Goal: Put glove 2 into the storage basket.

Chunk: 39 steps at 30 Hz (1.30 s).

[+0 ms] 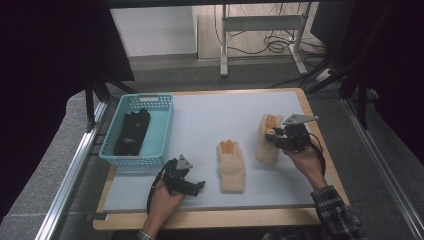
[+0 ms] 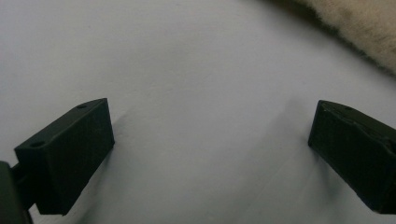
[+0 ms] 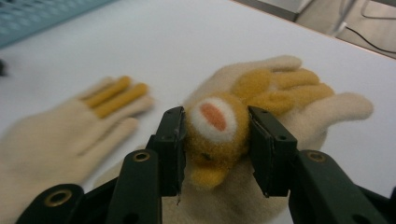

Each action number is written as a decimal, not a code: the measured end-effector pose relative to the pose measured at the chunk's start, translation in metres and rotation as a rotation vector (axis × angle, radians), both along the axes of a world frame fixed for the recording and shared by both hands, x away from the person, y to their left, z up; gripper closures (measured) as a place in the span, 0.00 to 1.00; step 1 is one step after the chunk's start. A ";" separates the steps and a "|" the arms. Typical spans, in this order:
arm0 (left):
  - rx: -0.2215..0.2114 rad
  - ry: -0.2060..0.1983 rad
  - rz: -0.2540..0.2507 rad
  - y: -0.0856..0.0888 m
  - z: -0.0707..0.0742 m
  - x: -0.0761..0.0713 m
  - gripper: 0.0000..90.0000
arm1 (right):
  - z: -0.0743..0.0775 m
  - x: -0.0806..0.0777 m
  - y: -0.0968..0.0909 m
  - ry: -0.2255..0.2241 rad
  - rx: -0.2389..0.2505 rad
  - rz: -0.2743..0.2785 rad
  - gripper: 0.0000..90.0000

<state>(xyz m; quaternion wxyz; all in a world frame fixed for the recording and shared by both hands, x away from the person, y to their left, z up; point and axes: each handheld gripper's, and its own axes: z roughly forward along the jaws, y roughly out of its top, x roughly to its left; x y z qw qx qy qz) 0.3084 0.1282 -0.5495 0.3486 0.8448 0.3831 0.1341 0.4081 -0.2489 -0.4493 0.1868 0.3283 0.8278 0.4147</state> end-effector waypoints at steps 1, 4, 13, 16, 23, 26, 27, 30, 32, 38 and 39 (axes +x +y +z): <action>0.001 -0.001 0.000 0.000 0.000 0.000 0.00 | 0.003 -0.004 0.003 0.001 0.008 0.015 0.64; 0.000 -0.002 0.000 0.000 0.000 0.000 0.00 | 0.011 -0.018 0.011 0.001 0.039 0.068 0.65; 0.000 -0.001 0.000 0.000 0.000 0.000 0.00 | 0.017 -0.053 0.057 0.053 0.064 0.223 0.65; 0.001 -0.001 0.000 0.000 0.000 0.000 0.00 | 0.010 -0.056 0.073 0.073 0.048 0.254 0.65; 0.001 -0.002 0.000 0.000 0.000 0.000 0.00 | -0.020 -0.051 0.102 0.106 -0.010 0.265 0.65; 0.001 -0.002 -0.001 0.000 0.000 0.000 0.00 | -0.032 -0.047 0.107 0.114 -0.028 0.259 0.65; 0.001 -0.002 0.000 0.000 0.000 0.000 0.00 | -0.035 -0.046 0.108 0.116 -0.031 0.255 0.65; 0.003 -0.002 -0.002 0.000 0.000 0.000 0.00 | -0.045 -0.045 0.110 0.127 -0.038 0.252 0.63; 0.003 -0.002 -0.002 0.000 0.000 0.000 0.00 | -0.050 -0.046 0.111 0.119 -0.048 0.249 0.59; 0.001 -0.002 0.000 0.000 0.000 0.000 0.00 | -0.037 -0.047 0.101 0.073 -0.016 0.224 0.47; 0.001 -0.002 0.000 0.000 0.000 0.000 0.00 | -0.032 -0.046 0.097 0.060 -0.008 0.210 0.47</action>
